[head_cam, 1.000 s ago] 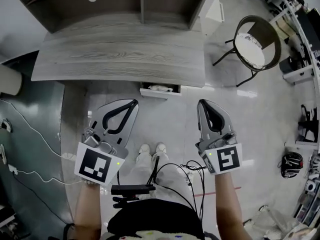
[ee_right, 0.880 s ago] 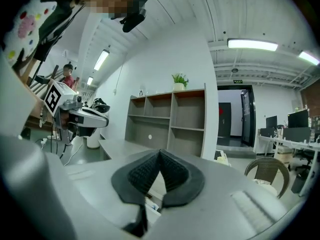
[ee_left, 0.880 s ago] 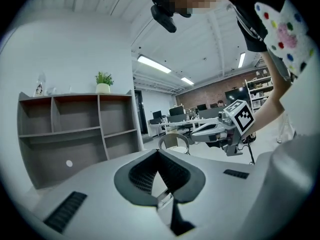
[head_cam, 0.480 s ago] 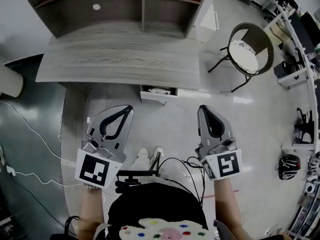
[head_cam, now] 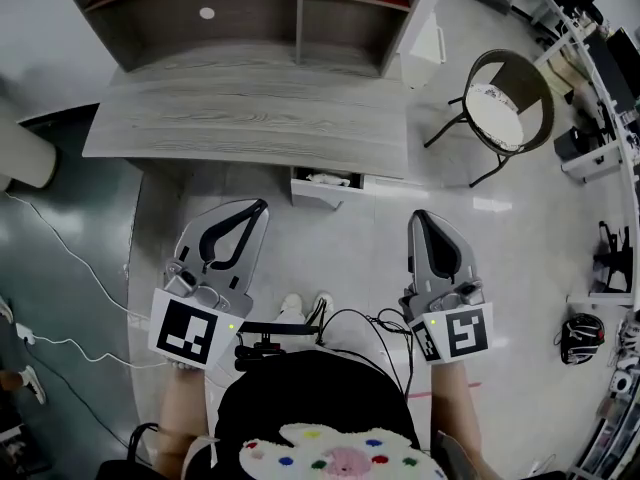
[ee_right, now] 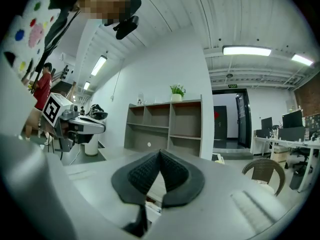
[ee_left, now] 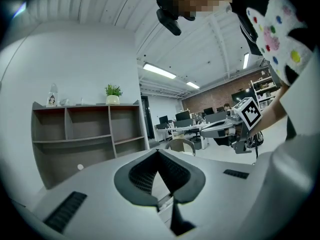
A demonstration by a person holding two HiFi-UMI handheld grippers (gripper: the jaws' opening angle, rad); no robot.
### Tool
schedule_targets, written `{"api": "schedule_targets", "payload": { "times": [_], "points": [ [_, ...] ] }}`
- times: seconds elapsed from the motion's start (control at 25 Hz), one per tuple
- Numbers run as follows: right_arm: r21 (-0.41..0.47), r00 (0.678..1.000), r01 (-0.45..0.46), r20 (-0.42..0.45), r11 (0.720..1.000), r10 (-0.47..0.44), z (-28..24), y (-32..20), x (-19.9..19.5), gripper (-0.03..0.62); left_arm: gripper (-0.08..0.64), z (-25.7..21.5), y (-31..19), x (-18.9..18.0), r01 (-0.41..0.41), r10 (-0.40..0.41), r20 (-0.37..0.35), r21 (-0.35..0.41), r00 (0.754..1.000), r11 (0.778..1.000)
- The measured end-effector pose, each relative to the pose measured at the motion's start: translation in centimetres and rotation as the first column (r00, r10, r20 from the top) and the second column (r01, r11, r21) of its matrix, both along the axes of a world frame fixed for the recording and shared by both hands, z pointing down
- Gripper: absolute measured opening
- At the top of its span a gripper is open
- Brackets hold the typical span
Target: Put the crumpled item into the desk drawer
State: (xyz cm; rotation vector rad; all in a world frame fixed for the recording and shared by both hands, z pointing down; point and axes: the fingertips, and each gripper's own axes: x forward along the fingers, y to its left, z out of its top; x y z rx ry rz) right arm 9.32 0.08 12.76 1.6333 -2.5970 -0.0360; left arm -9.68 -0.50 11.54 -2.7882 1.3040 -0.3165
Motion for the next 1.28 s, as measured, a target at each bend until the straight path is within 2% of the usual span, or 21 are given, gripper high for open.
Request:
{"api": "schedule_targets", "payload": {
  "times": [0.6, 1.28],
  "points": [
    [0.009, 0.999, 0.033, -0.002, 0.999, -0.033, -0.3, 0.3, -1.7, 0.008, 0.006, 0.0, 0.5, 0.6, -0.047, 0.047, 0.009, 0.001, 0.999, 0.999],
    [-0.001, 0.999, 0.038, -0.025, 0.999, -0.038, -0.1, 0.2, -1.7, 0.009, 0.006, -0.2, 0.3, 0.1, -0.025, 0.025, -0.014, 0.001, 1.0, 1.0]
  ]
}}
